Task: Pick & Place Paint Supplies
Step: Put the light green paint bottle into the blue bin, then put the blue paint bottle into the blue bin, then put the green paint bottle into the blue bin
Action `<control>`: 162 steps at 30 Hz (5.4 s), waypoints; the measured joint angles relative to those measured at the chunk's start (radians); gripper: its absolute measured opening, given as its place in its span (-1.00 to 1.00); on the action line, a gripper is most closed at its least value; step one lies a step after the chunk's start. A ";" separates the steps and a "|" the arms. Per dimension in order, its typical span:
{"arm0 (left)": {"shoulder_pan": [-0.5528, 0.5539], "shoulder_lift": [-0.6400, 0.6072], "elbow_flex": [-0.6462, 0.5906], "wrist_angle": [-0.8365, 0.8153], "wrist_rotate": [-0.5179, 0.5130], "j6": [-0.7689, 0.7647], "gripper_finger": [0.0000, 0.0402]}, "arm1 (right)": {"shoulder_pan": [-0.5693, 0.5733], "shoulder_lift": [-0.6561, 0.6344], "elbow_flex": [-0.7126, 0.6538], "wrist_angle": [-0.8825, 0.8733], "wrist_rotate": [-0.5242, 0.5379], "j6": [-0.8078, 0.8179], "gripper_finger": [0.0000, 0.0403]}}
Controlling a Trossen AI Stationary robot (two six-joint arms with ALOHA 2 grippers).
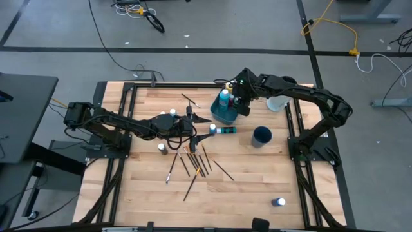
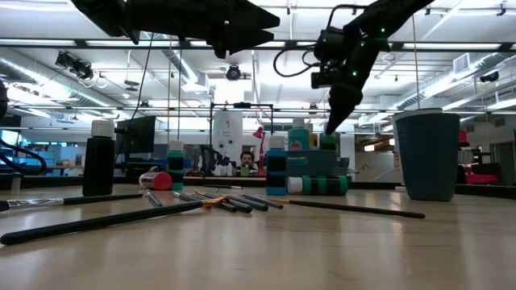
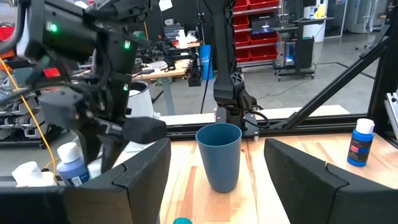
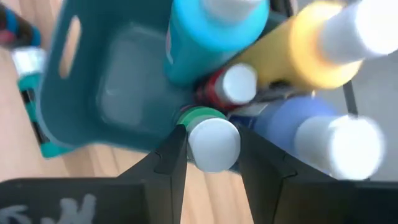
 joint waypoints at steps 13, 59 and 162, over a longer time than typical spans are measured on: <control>0.000 0.000 0.000 -0.003 0.000 -0.005 0.32 | -0.004 0.065 0.000 0.017 0.059 0.000 -0.33; 0.000 0.000 0.000 0.000 0.074 -0.027 0.32 | 0.374 0.088 -0.147 0.611 -0.171 0.206 -0.02; -0.002 0.000 0.000 -0.006 0.079 -0.019 0.32 | 0.378 -0.023 -0.141 0.475 -0.049 0.186 -0.09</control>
